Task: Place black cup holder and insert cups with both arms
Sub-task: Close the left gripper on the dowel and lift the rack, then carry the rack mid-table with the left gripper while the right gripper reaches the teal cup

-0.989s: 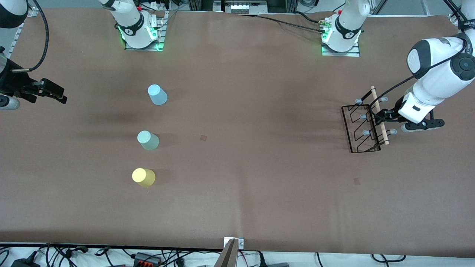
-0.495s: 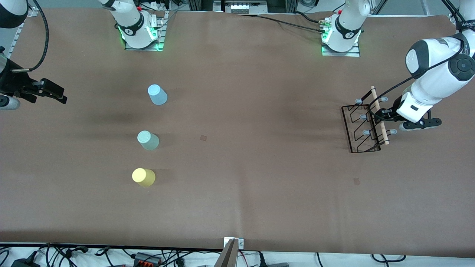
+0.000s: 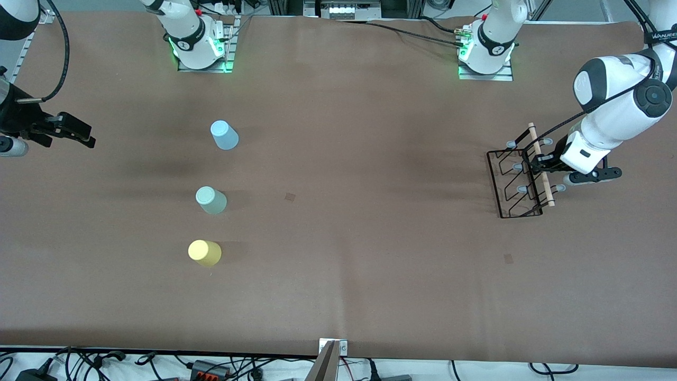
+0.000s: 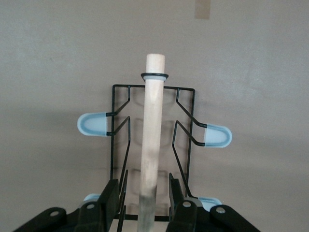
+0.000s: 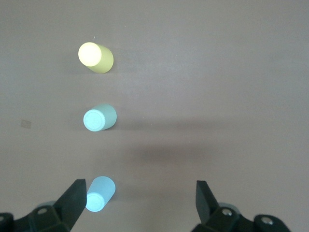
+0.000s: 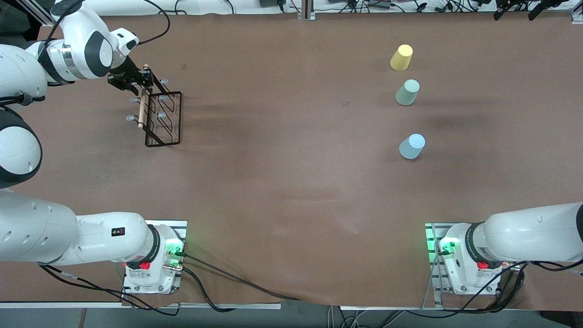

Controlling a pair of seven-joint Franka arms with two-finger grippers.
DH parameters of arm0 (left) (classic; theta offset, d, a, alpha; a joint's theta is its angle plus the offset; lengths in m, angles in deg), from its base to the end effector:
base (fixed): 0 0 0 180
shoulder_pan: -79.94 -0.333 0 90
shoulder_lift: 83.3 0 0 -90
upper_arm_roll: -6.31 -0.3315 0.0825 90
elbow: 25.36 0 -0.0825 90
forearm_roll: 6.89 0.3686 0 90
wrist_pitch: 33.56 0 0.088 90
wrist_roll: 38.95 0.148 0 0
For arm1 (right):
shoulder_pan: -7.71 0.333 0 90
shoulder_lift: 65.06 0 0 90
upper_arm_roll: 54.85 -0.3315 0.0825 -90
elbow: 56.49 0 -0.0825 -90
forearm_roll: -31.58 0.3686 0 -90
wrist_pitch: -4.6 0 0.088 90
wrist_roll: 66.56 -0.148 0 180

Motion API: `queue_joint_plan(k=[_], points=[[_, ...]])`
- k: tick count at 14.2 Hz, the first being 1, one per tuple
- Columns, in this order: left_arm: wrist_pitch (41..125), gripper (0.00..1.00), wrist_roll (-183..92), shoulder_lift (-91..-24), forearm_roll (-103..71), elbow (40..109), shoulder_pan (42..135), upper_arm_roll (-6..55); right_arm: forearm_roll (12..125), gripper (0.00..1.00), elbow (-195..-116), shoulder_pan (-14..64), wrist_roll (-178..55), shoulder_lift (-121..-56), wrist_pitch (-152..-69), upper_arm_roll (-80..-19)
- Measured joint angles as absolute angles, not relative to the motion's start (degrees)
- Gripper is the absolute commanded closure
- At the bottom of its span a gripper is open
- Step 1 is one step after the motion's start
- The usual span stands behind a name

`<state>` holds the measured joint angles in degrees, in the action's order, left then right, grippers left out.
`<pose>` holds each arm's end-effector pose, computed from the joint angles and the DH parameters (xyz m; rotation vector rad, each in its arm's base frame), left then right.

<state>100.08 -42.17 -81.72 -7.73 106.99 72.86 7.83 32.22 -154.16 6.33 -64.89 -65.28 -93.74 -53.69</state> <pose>0.4993 0.0479 0.3174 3.1197 0.2554 -0.0075 0.5489 -0.0228 0.5480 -3.1308 0.0262 -0.0129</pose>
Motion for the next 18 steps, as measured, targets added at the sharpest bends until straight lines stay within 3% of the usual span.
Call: queue_joint_plan(k=[2,6,10,14,18], points=[[100.08,0.99,-42.17,-81.79,-7.78,106.99,72.88,7.86,32.22,0.00,-154.16,6.33,-64.89,-65.28,-93.74,-53.69],[100.12,0.99,-42.28,-82.42,-7.93,107.01,73.10,9.16,32.22,0.00,-154.35,6.39,-64.89,-66.03,-93.81,-53.86],[98.40,1.00,-45.05,-83.02,-8.09,104.88,73.21,13.04,32.23,0.00,-154.49,8.54,-64.89,-70.90,-94.85,-54.39],[90.29,1.00,-55.54,-81.88,-8.26,94.02,73.52,21.52,32.42,0.00,-153.94,13.36,-64.95,-79.10,-98.20,-54.75],[84.28,1.00,-72.67,-72.64,-8.38,77.71,74.97,35.46,32.45,0.00,-153.48,16.90,-68.53,-85.96,-102.48,-54.80]])
